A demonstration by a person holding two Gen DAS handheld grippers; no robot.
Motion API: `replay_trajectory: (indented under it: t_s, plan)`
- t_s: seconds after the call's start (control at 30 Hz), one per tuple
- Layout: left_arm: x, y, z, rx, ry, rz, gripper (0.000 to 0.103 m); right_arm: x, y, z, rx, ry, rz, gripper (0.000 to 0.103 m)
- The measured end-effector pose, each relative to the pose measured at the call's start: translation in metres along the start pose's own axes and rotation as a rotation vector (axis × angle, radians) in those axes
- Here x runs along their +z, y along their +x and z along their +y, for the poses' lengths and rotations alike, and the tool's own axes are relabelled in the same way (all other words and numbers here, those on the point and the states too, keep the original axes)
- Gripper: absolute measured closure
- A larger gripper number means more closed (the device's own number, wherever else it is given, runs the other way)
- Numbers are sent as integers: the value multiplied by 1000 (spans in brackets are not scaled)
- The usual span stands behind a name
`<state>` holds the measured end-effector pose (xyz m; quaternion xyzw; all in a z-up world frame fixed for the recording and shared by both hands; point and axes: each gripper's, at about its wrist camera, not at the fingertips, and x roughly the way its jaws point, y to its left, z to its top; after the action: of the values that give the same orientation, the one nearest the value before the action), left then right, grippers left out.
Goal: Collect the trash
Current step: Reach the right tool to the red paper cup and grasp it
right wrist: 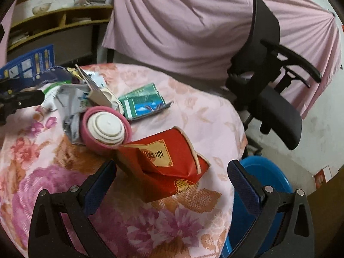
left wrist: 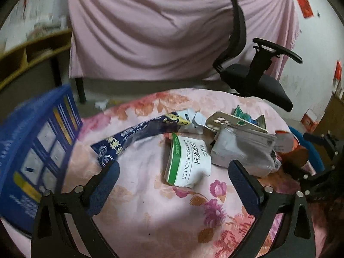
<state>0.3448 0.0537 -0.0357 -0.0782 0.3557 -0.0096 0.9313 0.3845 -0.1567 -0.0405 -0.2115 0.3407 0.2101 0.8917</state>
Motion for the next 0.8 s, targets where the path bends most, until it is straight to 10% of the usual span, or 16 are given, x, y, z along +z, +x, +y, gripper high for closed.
replay_trajectory:
  t_s: [0.5,0.8]
  plan:
    - [0,3,7,-124,-60,69,78,5,-1,-14,124,133,12,25]
    - [-6,-15,5,-203,-71,20,98,-6,-25,-25,124,218,-83,25]
